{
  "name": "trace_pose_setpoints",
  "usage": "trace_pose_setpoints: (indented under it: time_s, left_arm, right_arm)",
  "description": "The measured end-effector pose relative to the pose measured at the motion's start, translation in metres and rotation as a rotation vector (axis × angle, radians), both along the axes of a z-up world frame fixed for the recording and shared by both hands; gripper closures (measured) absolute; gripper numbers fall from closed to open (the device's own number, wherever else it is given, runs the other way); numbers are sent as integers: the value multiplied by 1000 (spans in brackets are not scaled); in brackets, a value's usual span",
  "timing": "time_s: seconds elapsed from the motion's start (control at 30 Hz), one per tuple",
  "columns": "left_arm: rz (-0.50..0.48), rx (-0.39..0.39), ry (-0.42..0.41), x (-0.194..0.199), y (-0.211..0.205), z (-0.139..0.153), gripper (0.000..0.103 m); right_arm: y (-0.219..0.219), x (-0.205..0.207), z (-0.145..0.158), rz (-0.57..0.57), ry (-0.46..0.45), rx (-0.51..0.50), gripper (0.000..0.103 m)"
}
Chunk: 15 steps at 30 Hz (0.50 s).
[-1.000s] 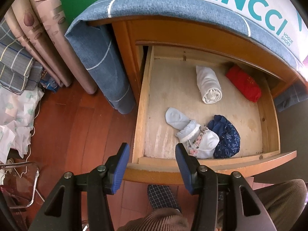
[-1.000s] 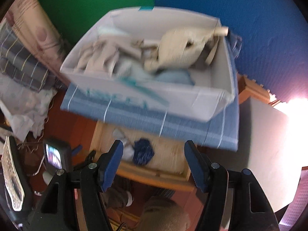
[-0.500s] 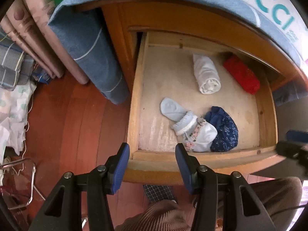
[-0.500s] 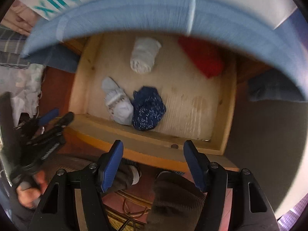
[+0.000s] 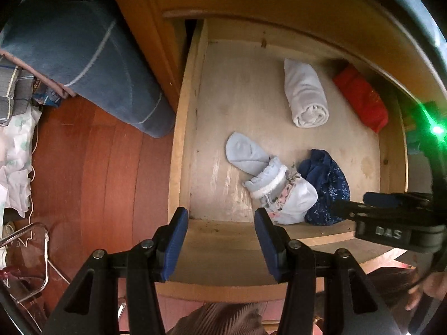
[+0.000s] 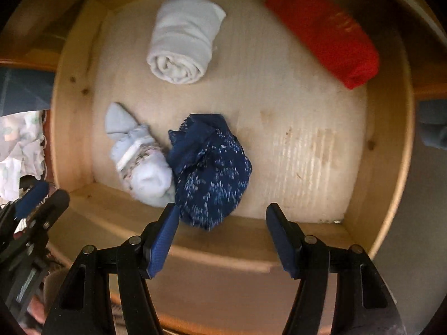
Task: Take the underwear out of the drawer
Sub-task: 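Lower both open grippers into the drawer toward the dark-blue underwear and sock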
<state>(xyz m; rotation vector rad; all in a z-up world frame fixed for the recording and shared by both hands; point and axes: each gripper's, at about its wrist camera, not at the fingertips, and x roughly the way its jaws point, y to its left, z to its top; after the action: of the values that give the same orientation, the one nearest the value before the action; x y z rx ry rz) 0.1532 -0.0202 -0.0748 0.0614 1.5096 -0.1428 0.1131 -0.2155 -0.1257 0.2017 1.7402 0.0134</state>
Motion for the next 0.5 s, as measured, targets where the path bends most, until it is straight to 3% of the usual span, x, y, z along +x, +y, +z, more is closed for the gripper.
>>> trace_pose_setpoints:
  time_s: [0.37, 0.5]
  left_arm:
    - [30, 4, 76, 17, 5, -21, 53]
    - [31, 5, 94, 20, 2, -26, 53]
  right_arm:
    - [17, 23, -42, 57, 122, -25, 41]
    - [21, 27, -48, 72, 127, -37, 43]
